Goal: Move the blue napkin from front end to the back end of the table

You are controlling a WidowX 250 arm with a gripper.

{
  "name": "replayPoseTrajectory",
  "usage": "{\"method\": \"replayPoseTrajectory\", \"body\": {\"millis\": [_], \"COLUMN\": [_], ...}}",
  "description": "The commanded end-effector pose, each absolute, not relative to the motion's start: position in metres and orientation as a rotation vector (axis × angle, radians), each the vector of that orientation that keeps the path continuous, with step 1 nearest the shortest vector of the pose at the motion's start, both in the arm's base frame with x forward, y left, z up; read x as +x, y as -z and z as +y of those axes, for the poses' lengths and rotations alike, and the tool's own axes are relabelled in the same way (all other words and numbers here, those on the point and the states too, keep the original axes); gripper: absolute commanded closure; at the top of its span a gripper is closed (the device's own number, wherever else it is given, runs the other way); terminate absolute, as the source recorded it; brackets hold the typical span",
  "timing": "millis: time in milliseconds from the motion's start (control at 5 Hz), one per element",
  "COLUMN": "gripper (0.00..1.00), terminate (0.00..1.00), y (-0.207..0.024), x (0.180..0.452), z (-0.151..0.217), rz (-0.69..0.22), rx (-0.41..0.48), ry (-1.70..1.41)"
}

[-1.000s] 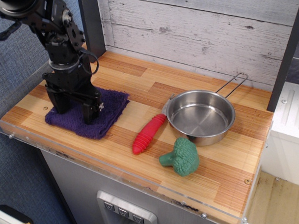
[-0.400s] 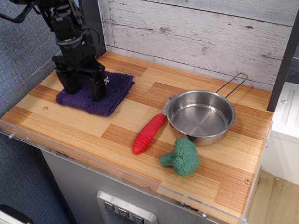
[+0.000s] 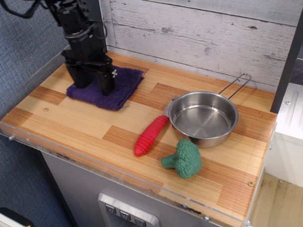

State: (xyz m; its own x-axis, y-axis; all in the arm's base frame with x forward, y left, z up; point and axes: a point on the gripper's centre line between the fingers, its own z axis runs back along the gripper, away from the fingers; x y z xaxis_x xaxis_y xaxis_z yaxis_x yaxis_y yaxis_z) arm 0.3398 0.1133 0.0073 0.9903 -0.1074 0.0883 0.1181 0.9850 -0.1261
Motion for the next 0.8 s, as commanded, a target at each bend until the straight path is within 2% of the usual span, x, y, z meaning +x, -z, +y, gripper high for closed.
{"method": "replayPoseTrajectory", "body": {"millis": [0, 200, 600], "gripper": [0.00, 0.00, 0.00], "terminate": [0.00, 0.00, 0.00], "y": [0.020, 0.019, 0.016], "x": [0.352, 0.359, 0.375], "z": [0.047, 0.052, 0.097], "rz": [0.003, 0.011, 0.019], "rx": [-0.153, -0.129, -0.068], "ry": [0.286, 0.251, 0.136]}}
